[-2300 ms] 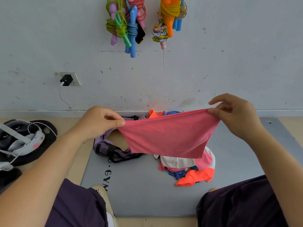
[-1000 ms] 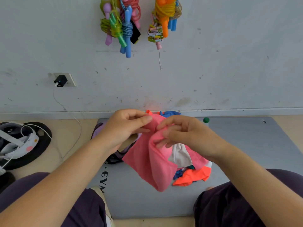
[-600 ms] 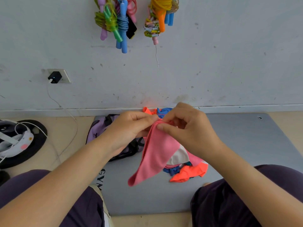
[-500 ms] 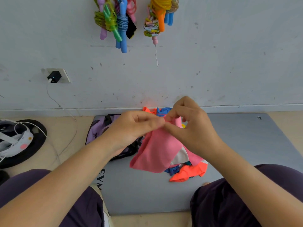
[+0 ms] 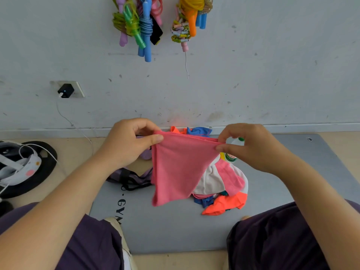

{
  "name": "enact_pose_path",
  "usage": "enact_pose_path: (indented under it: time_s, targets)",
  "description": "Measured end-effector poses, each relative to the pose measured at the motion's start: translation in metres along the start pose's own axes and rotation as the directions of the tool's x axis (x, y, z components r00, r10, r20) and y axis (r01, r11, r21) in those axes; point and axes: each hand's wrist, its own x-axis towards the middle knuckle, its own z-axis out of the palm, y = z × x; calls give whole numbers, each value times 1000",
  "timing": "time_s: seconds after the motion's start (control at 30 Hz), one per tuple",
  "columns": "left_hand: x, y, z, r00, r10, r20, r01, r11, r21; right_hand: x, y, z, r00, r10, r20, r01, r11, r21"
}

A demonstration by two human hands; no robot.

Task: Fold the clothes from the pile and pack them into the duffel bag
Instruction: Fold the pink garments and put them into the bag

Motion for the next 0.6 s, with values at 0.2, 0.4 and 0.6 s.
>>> enact_pose_path:
  time_s: [0.2,0.4,0.6]
  targets:
    - [-2,-5,5,1000,-31,-2,30,999,-13,2,-5,8,999,15,-40,-15,1000,-7]
    - [-1,-5,10,991,-75,114,71,997,32,4,-3,11,998,63,23,-65,992,108]
    - [-3,8,11,986,-96,139,146,898,-415,4,-3,14,980,190,62,-183,733,655]
